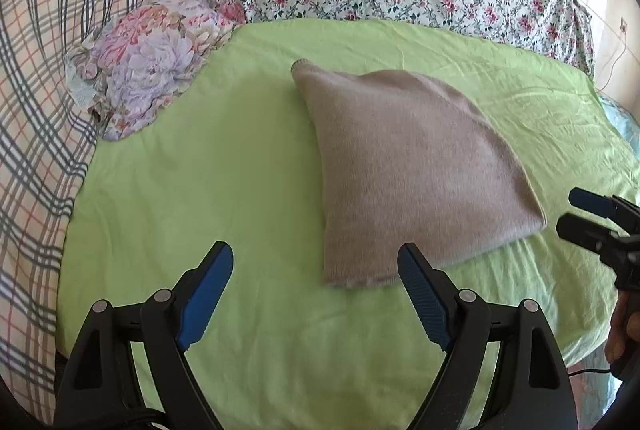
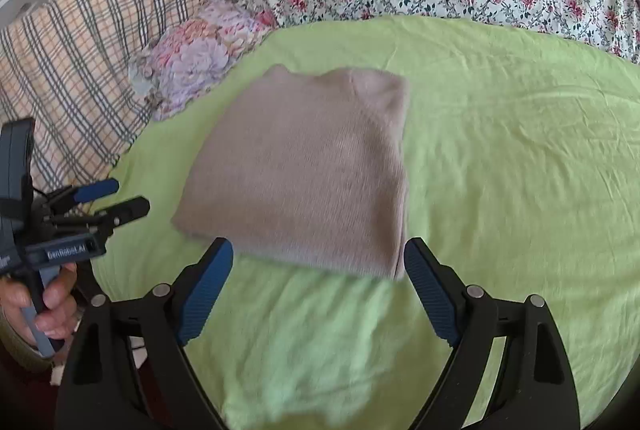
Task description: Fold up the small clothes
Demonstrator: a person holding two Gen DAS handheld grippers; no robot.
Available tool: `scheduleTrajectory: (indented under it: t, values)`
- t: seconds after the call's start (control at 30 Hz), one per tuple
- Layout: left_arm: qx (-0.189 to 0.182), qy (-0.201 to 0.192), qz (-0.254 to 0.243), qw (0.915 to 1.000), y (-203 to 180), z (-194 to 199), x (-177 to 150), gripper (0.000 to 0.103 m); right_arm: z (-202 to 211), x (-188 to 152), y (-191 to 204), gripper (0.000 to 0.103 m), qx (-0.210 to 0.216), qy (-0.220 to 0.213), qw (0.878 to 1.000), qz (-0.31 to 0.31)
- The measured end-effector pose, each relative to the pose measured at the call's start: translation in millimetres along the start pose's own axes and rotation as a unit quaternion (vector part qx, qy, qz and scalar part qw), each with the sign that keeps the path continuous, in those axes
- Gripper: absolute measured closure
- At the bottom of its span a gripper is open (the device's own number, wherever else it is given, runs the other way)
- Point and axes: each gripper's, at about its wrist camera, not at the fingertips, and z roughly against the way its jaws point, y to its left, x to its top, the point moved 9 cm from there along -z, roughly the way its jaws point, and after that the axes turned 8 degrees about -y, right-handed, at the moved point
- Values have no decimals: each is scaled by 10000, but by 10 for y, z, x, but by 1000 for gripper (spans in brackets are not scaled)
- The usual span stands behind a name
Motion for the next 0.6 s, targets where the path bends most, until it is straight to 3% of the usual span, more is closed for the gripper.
scheduleTrajectory:
  t: [0.23,0.53,0.6]
  values:
    - [-91,-68,151,9998,46,-149,244,18,-219,317,-192,15,-61,-15,9997,-254]
    - [-161,106,372,9991,121,-525,446,18,-692,474,-454,16,91,219,9960,-859]
    - [-157,143,448,9988,157,-602,482,18,-797,502,-552,21,15,245,9944,-1027]
